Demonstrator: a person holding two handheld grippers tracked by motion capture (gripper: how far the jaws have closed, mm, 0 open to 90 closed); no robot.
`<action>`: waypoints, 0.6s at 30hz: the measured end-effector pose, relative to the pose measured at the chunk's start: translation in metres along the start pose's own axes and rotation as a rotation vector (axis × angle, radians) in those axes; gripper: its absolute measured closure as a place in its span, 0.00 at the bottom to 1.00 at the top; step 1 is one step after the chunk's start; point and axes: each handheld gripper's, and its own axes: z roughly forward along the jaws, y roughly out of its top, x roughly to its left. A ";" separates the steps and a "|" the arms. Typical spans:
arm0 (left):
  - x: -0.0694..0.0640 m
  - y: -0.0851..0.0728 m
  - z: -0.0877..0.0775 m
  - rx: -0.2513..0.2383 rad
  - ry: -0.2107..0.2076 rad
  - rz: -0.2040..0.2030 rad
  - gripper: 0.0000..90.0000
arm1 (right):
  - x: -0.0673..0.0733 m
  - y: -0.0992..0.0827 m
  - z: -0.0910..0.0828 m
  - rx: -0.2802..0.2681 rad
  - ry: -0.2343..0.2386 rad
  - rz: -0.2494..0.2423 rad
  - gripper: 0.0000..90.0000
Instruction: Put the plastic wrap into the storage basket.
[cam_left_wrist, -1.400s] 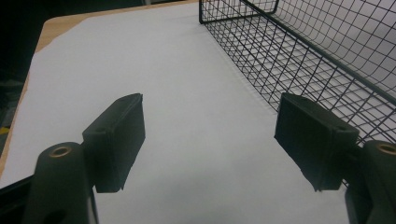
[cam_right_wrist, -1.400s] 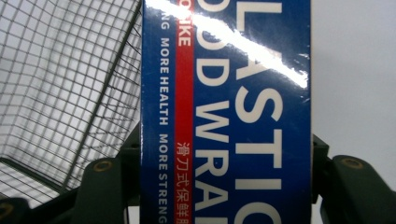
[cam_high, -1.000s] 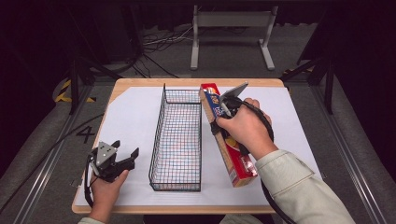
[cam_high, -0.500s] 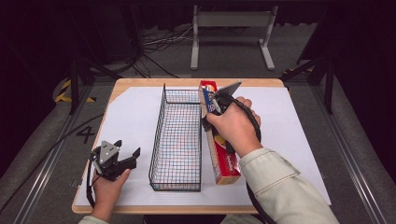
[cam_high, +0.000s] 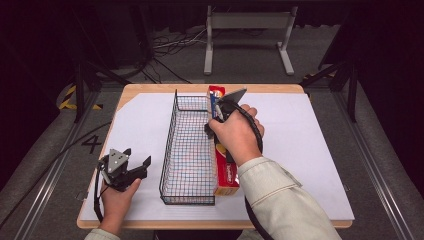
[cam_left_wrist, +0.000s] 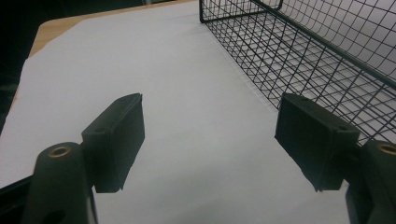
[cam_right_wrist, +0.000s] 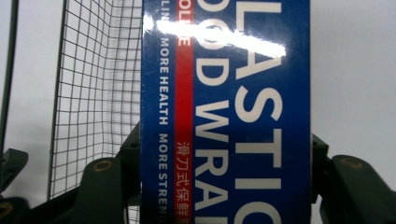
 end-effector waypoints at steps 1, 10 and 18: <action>0.000 0.000 0.000 0.002 -0.001 0.001 0.27 | 0.002 0.000 0.001 -0.003 -0.002 -0.002 0.45; 0.000 0.000 0.000 0.003 0.010 -0.002 0.27 | 0.021 0.005 0.008 -0.028 -0.011 0.025 0.45; 0.000 0.000 -0.001 0.002 0.013 -0.005 0.27 | 0.030 0.005 0.016 -0.075 -0.006 0.030 0.45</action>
